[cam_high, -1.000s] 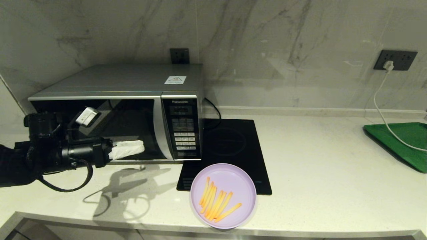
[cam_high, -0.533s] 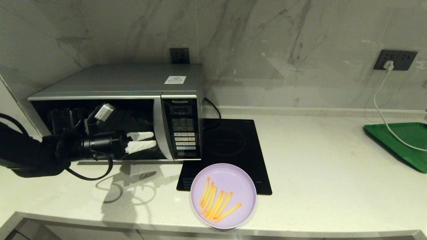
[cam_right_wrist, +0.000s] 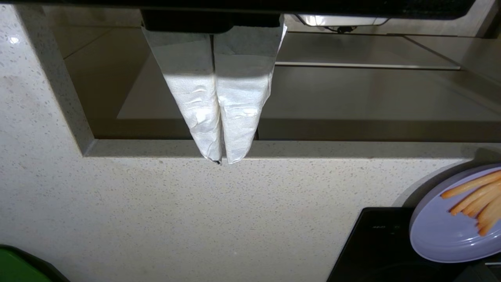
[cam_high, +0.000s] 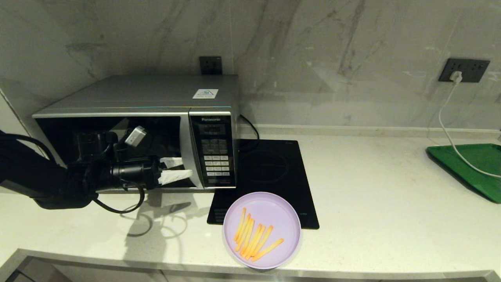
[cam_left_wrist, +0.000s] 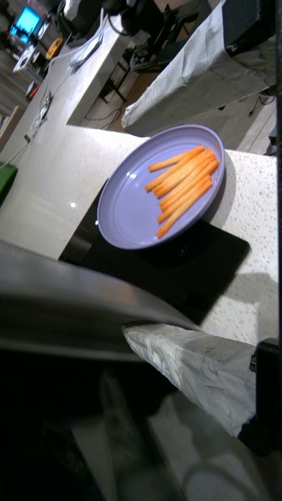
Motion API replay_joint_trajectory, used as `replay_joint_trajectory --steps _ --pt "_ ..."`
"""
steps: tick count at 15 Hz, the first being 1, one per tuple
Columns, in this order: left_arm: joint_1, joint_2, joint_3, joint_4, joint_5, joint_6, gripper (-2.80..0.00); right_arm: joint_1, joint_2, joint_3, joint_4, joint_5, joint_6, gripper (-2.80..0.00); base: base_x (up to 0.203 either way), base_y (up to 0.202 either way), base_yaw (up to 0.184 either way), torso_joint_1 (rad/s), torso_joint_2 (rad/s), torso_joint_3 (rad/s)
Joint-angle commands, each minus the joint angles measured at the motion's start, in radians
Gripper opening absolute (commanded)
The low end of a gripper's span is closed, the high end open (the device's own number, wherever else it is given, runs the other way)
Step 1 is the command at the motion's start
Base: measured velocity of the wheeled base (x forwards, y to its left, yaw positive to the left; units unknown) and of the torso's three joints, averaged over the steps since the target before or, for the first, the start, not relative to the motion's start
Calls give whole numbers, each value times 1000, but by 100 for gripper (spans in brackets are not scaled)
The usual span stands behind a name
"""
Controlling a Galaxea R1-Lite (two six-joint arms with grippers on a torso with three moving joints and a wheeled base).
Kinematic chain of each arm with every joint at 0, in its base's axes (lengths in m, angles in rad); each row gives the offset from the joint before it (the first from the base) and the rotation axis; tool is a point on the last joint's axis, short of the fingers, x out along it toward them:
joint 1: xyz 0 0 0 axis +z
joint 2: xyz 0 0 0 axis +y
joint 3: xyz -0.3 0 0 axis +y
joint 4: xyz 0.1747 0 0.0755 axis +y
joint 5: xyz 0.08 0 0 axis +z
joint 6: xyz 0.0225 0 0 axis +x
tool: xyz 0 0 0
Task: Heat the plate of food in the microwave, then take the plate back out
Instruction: Open the microwave oven
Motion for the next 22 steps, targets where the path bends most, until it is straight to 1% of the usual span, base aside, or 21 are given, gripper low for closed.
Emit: replay_joint_trajectory --steps 1,6,9,20,22 --pt "-21 -9 5 -4 -9 0 0 0 0 0 1 0 0 -280 0 0 0 0 0 0" --pt "-38 6 7 -4 1 -5 0 0 0 0 1 -1 0 -280 0 0 0 0 0 0" --pt "-38 -1 0 -2 4 -36 0 0 0 0 1 -2 0 -280 0 0 0 0 0 0" --pt "-26 2 4 -2 -7 -38 0 2 0 0 1 0 0 -280 0 0 0 0 0 0" --pt "-26 -2 6 -2 -22 -38 0 0 0 0 1 0 0 -280 0 0 0 0 0 0"
